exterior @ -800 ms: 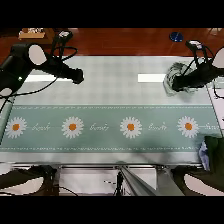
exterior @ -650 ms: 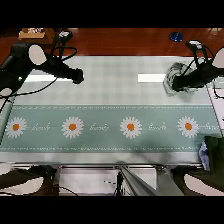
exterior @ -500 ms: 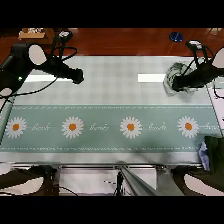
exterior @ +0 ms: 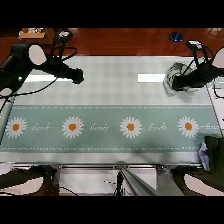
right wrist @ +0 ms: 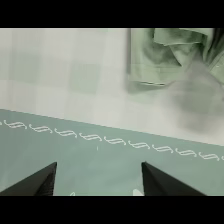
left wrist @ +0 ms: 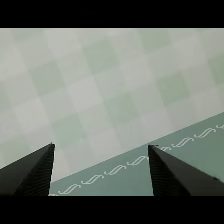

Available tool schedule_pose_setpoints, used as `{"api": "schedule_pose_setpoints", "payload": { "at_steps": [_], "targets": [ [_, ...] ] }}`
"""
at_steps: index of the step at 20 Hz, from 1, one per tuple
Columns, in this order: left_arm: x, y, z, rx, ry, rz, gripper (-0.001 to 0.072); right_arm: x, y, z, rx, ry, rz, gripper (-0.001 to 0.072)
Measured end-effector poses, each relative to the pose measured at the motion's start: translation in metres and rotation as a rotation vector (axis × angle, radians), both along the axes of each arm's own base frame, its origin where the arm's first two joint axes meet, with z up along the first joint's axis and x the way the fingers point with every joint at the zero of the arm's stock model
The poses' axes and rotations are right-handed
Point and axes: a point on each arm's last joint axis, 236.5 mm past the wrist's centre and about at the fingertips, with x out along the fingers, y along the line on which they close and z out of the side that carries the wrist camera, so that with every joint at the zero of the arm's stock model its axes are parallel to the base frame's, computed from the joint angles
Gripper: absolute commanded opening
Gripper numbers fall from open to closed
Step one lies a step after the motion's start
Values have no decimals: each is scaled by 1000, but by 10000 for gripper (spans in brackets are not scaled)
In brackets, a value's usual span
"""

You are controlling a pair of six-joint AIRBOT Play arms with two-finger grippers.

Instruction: Fold the shirts.

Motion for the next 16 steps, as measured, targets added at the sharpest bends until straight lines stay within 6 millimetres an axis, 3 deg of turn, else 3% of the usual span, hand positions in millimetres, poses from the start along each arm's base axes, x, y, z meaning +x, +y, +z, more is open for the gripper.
{"api": "schedule_pose_setpoints", "payload": {
  "at_steps": [5,7,12,14,16],
  "targets": [
    [0,0,0,-1,1,0,720,20,7,8,31,-91,0,578],
    [1,-1,0,-6,-2,1,720,37,0,16,8,-170,-17,564],
    [7,-4,2,-18,-24,6,720,91,-69,37,-116,-411,-213,566],
    [7,-6,3,-31,-26,9,720,106,-96,30,-132,-452,-274,577],
    [6,-9,7,-53,-28,12,720,115,-122,11,-147,-446,-321,589]
  ]
}}
